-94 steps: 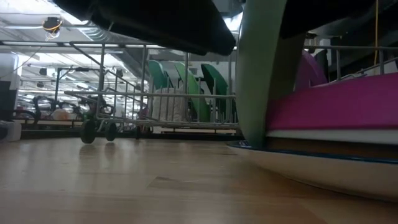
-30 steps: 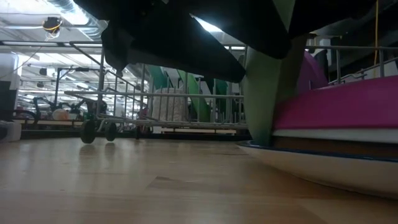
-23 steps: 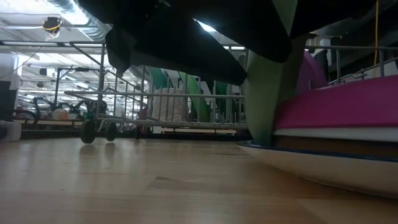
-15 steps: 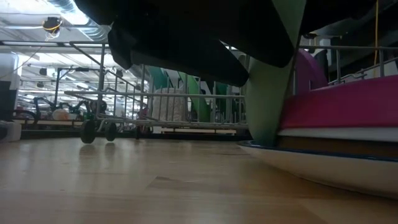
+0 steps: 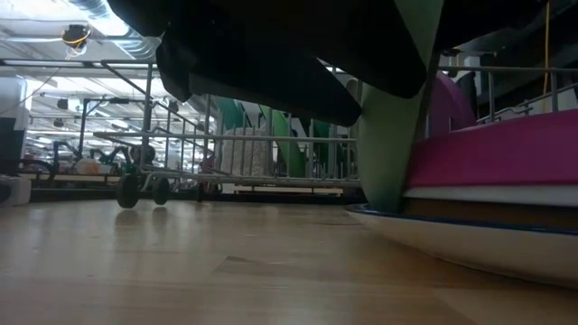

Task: Sort dishes
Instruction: Put the light blue plate in the dish rack

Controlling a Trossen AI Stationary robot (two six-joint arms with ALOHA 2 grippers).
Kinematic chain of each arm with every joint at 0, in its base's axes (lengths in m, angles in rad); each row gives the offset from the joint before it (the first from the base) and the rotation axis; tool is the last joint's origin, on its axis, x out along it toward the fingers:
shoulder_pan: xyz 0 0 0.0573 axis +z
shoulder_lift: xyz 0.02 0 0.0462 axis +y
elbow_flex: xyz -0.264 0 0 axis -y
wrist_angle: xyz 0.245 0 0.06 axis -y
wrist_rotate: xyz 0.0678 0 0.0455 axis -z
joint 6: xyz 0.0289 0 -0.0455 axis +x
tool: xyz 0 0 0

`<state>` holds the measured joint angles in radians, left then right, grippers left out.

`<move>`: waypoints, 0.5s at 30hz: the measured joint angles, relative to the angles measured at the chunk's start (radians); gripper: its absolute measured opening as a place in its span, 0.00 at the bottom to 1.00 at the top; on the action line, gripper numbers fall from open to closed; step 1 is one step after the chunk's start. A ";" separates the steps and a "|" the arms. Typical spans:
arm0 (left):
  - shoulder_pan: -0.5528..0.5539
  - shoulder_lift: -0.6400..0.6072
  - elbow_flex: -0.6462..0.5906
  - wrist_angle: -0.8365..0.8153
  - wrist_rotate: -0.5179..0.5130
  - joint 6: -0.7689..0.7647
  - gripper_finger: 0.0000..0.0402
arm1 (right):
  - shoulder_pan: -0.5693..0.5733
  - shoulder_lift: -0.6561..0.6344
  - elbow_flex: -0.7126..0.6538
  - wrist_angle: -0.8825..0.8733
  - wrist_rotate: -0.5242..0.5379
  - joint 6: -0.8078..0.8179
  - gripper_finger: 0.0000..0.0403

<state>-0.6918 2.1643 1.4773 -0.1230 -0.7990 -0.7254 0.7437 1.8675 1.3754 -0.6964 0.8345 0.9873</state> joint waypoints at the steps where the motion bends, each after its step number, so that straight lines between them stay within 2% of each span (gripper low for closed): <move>1: 0.000 0.000 0.000 0.000 0.000 0.000 0.45 | 0.001 0.000 0.000 0.000 -0.003 -0.010 0.36; 15: 0.000 0.000 0.000 0.000 0.000 0.079 0.45 | 0.003 0.000 0.000 -0.014 -0.183 -0.200 0.36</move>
<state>-0.6918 2.1643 1.4773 -0.1226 -0.7990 -0.6464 0.7469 1.8675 1.3754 -0.7100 0.6511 0.7869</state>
